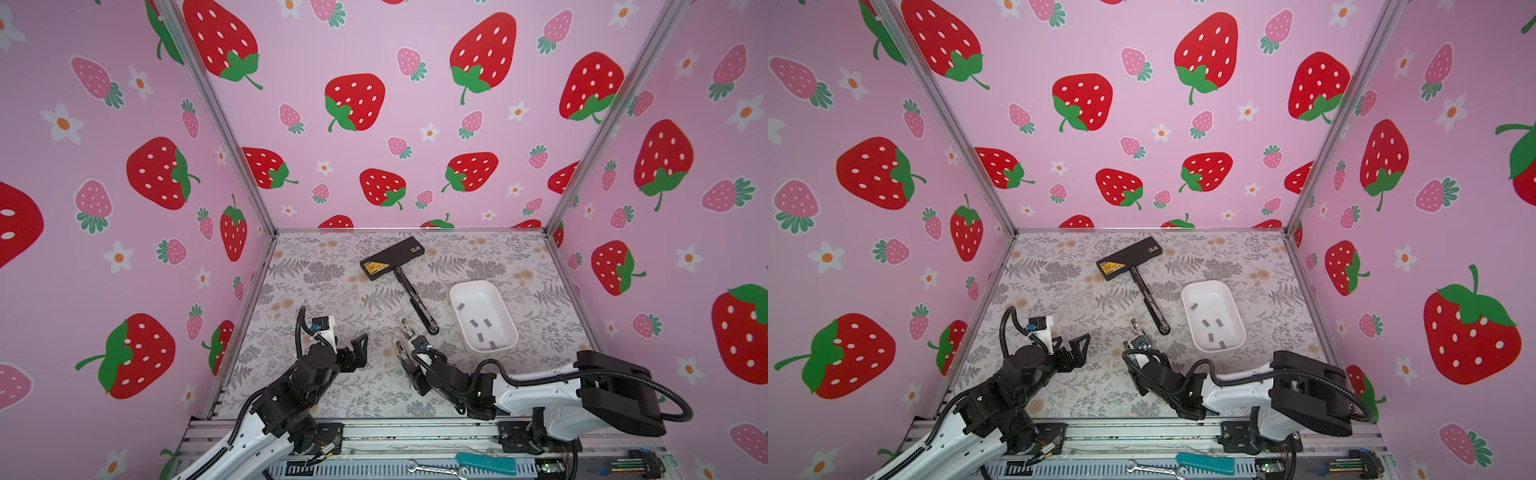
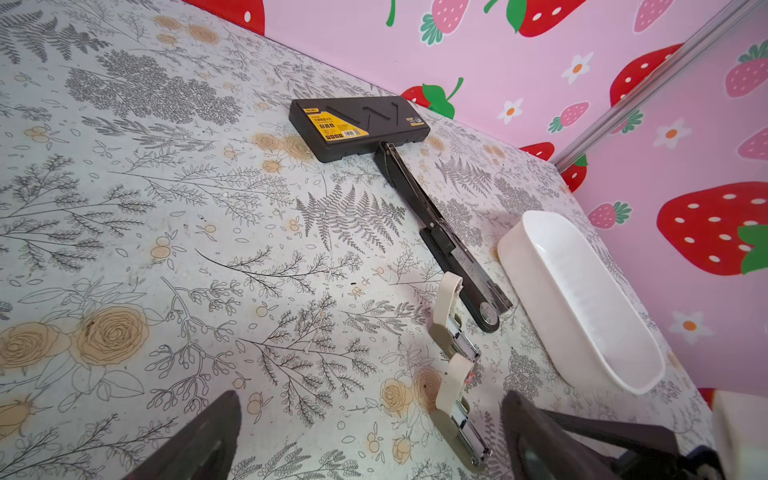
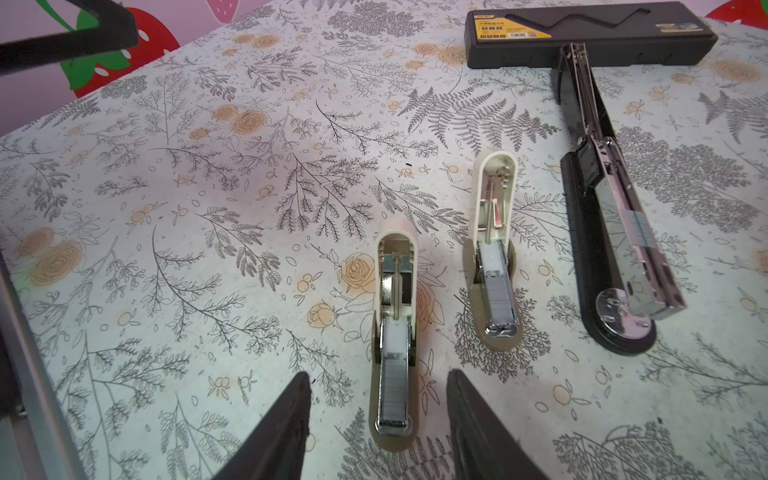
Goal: Load the staples into the stapler
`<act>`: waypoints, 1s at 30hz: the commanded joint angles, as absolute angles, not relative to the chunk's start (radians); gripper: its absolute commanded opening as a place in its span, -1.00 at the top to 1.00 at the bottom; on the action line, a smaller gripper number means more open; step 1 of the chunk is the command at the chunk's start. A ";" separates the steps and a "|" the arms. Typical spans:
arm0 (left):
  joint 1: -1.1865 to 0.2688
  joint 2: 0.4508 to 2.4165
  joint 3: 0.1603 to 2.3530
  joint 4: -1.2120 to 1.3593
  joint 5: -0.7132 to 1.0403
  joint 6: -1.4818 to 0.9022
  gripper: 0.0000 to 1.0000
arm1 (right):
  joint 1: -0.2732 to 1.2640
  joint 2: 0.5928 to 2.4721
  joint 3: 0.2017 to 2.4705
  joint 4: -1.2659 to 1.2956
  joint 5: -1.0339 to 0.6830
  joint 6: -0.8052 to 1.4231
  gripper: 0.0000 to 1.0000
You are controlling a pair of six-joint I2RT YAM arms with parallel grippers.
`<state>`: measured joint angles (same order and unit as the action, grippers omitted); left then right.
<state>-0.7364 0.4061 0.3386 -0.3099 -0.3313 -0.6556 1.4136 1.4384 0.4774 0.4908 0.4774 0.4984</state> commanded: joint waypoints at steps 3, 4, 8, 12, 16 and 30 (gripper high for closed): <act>-0.730 0.500 0.393 -0.327 -0.273 -0.648 -0.98 | 1.414 1.387 0.365 0.606 0.459 0.451 -0.12; -0.731 0.527 0.407 -0.340 -0.267 -0.649 -0.98 | 1.414 1.387 0.345 0.629 0.450 0.447 -0.15; -0.730 0.610 0.398 -0.257 -0.179 -0.629 -0.98 | 1.414 1.431 0.322 0.676 0.406 0.436 -0.18; -0.732 0.684 0.391 -0.195 -0.150 -0.640 -0.98 | 1.414 1.482 0.328 0.713 0.360 0.432 -0.18; -0.733 0.719 0.422 -0.201 -0.117 -0.619 -0.98 | 1.414 1.523 0.349 0.708 0.338 0.426 -0.18; -0.732 0.690 0.362 -0.199 -0.113 -0.667 -0.92 | 1.366 1.703 0.368 0.758 0.367 0.413 -0.08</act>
<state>-0.7330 0.7036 0.3664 -0.1982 -0.0944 -0.6445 1.3697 1.6550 0.3645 0.7528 0.3721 0.4240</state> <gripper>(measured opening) 0.963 0.540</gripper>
